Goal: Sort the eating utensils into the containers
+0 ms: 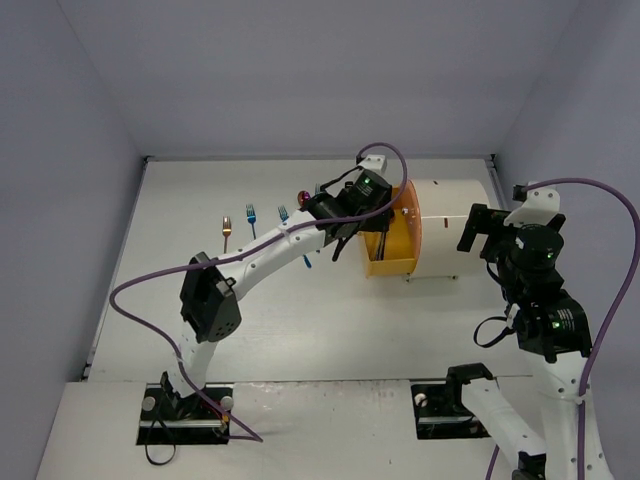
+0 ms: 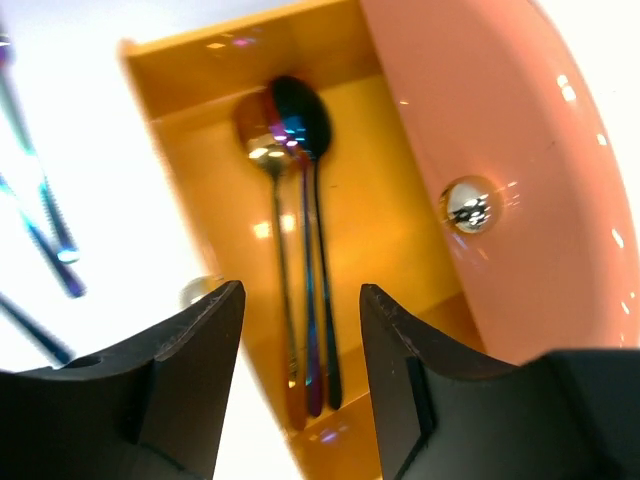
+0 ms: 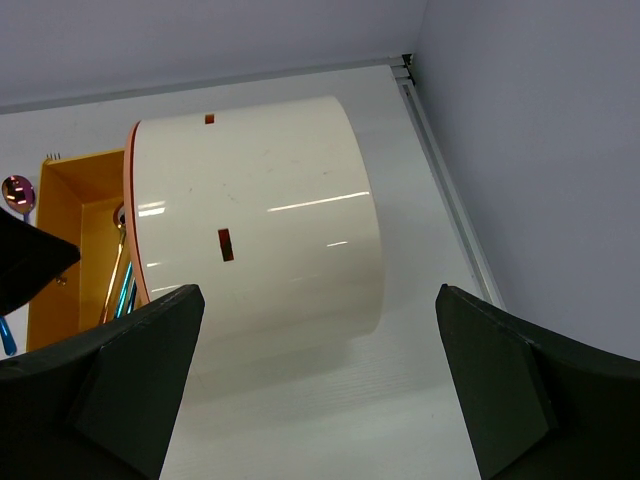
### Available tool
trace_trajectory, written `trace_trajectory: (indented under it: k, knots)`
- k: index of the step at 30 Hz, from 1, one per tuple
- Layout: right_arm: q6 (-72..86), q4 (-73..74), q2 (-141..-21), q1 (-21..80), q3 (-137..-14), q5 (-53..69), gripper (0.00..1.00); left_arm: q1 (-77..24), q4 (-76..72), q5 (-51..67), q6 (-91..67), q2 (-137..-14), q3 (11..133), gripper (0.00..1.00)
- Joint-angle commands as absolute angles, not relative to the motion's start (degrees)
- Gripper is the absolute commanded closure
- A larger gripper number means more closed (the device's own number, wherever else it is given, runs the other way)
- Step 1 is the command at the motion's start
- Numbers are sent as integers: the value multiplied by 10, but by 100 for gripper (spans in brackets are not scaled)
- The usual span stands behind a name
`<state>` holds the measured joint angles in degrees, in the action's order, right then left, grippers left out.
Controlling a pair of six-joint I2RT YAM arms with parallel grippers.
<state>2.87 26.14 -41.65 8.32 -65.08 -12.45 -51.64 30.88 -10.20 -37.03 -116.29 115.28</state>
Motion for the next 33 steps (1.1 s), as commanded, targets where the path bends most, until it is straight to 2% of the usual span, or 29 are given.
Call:
trace_trajectory:
  k: [1,7,15,33]
  knots:
    - [19,236,-414,87,-649,-139,0,-497,294,-179,-353,-1060,1131,52]
    - [20,236,-413,90,-648,-141,0,-413,294,-178,-388,-1049,1082,52]
    - [25,236,-413,95,-645,-135,0,-352,294,-178,-404,-1166,1111,52]
    - [54,247,-393,95,-631,-97,0,-318,285,-170,-421,-1342,1200,52]
